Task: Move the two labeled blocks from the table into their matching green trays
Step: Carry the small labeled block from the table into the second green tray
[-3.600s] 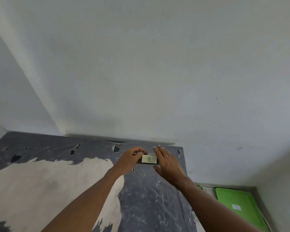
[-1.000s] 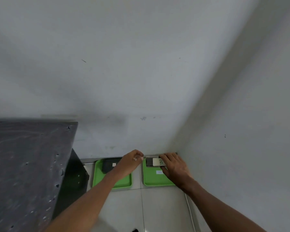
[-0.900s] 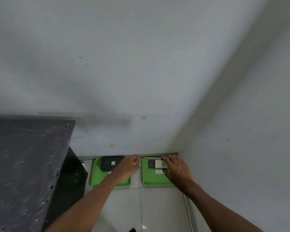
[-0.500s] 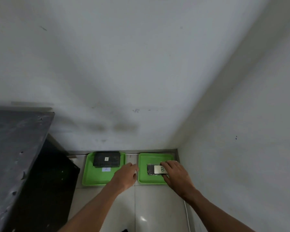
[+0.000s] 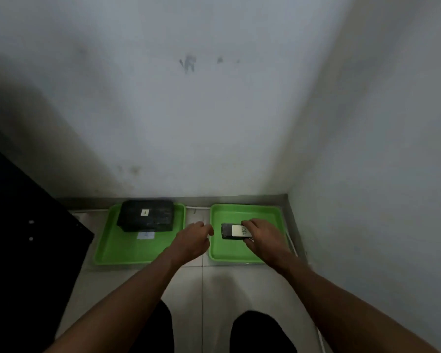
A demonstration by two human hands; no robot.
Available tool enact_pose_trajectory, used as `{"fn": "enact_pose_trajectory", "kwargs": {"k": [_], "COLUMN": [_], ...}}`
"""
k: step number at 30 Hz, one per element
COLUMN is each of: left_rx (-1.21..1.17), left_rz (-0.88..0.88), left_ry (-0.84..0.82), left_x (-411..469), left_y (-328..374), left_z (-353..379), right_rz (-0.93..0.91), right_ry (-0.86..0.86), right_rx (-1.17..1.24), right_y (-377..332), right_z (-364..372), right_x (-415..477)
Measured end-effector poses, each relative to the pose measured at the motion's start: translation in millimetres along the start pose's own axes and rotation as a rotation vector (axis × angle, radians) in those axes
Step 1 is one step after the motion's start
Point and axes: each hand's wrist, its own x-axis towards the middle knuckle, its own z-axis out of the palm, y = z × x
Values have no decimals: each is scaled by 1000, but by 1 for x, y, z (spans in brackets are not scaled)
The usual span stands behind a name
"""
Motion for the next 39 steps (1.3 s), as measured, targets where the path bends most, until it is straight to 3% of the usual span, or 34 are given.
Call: {"fn": "enact_pose_trajectory", "kwargs": {"k": [8, 25, 32, 39], "left_rx": [68, 56, 263, 278], "left_rz": [-9, -118, -67, -84], "left_ry": [20, -184, -135, -126], "left_x": [36, 172, 235, 255], "left_y": [-40, -61, -83, -105], "left_z": [101, 196, 231, 251], "right_rz": [-20, 203, 220, 236], "right_ry": [29, -171, -224, -256], "right_rx": [-42, 79, 118, 116], "right_y": [38, 170, 216, 225], "right_z": [113, 209, 254, 279], "right_x": [6, 85, 136, 171]}}
